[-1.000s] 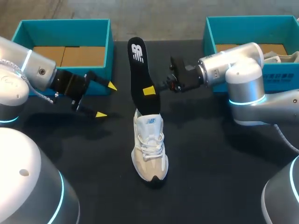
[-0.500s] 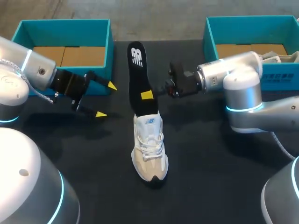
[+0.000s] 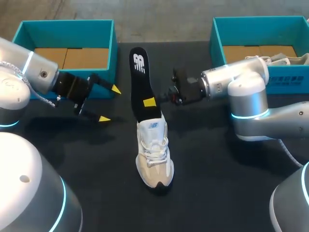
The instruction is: Take the shoe out of the shoebox, open the shoe tongue, remove and reinsert the insole, then place the shoe into the shoebox
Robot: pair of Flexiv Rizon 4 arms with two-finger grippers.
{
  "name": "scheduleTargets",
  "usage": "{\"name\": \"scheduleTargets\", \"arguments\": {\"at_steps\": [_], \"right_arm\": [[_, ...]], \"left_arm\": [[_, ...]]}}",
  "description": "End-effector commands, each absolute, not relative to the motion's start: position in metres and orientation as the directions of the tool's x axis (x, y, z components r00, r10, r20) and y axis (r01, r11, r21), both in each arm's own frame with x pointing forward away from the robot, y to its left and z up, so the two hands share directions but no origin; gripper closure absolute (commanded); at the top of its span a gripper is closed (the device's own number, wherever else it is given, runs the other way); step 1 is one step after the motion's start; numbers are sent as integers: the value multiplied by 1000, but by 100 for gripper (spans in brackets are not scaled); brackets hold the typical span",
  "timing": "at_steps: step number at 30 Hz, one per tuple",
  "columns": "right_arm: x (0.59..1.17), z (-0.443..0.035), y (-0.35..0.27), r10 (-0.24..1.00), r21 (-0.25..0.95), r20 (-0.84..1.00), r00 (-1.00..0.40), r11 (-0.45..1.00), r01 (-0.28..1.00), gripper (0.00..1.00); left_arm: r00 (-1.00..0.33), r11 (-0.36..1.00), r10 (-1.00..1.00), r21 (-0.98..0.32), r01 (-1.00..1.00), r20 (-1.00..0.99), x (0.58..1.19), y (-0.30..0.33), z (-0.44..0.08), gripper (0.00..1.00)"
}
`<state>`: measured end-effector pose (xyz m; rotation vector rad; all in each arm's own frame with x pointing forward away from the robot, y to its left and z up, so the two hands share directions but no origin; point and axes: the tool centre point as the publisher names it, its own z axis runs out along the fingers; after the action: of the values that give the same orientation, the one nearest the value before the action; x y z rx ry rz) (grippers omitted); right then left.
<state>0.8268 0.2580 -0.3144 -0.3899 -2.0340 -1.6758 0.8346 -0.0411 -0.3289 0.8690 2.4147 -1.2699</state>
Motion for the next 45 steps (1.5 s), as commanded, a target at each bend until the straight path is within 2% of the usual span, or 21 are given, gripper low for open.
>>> {"name": "scheduleTargets", "arguments": {"at_steps": [1, 16, 45], "right_arm": [[823, -319, 263, -73, 837, 527, -847, 219, 502, 100], [809, -324, 258, -37, 818, 549, -835, 229, 527, 100], [788, -354, 252, -1, 706, 687, -727, 237, 667, 100]], "left_arm": [[-780, 440, 384, -645, 625, -495, 837, -47, -327, 0], [-762, 428, 411, -632, 646, -500, 841, -58, -327, 0], [-757, 420, 424, -633, 651, -497, 831, -56, -326, 0]]}}
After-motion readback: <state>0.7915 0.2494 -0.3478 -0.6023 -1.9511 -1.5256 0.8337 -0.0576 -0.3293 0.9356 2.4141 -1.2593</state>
